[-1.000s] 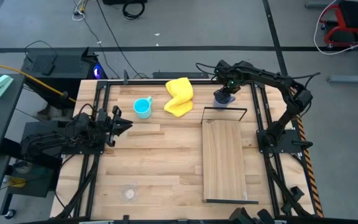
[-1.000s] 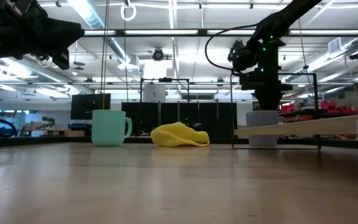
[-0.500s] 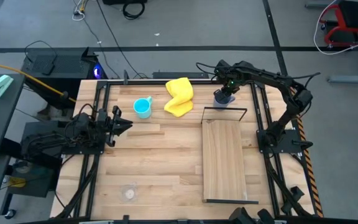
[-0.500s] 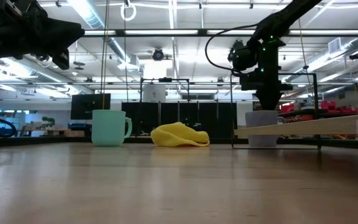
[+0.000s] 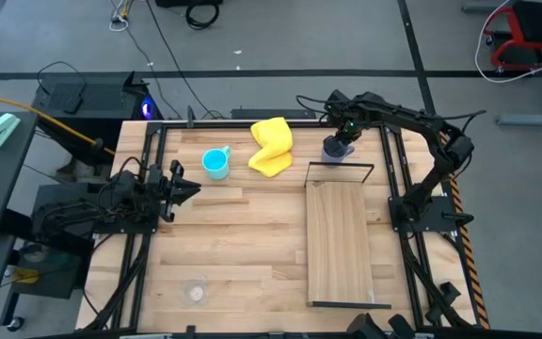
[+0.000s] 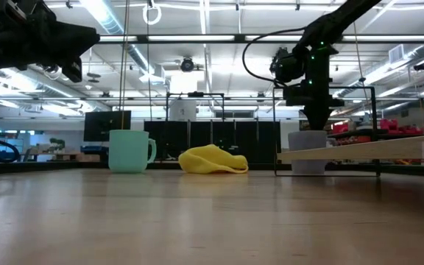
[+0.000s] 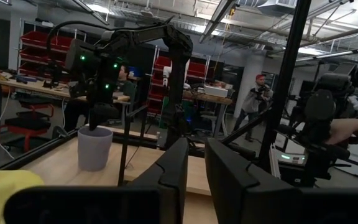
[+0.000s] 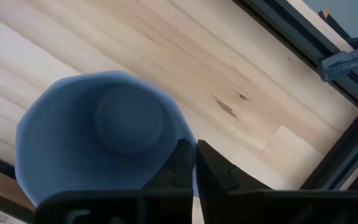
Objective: Stack small to large cups/mugs on shelf
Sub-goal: Put the violet mug on the shelf
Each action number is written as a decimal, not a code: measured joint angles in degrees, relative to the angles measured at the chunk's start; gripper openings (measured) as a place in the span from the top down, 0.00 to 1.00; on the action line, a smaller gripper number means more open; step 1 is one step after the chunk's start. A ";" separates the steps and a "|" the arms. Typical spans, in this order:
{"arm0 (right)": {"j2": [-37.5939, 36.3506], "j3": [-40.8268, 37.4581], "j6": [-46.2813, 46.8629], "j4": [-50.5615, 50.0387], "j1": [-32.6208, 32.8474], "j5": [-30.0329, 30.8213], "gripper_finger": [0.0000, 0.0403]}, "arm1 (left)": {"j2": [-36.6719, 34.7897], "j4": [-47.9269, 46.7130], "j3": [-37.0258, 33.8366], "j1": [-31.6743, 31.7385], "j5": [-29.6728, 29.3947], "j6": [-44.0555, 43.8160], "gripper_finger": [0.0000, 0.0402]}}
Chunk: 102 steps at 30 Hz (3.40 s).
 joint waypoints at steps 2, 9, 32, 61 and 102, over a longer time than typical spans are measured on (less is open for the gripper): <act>0.00 0.00 -0.38 0.03 0.00 0.00 0.99 | 0.00 0.00 0.00 0.01 -0.01 0.02 0.85; -1.32 0.43 -2.03 -0.90 0.02 -0.34 0.99 | 0.00 0.00 0.00 0.01 -0.02 0.32 0.88; -2.97 0.63 -0.10 -1.50 -0.02 -0.88 1.00 | -0.01 0.04 0.00 0.00 -0.04 1.09 0.96; 0.81 0.57 -0.45 2.74 -0.52 -2.74 0.75 | -0.02 0.02 0.00 0.00 -0.04 1.07 0.95; 0.85 -2.51 -1.85 6.54 -2.34 -4.41 0.88 | -0.02 -0.01 0.00 0.00 -0.04 1.55 0.97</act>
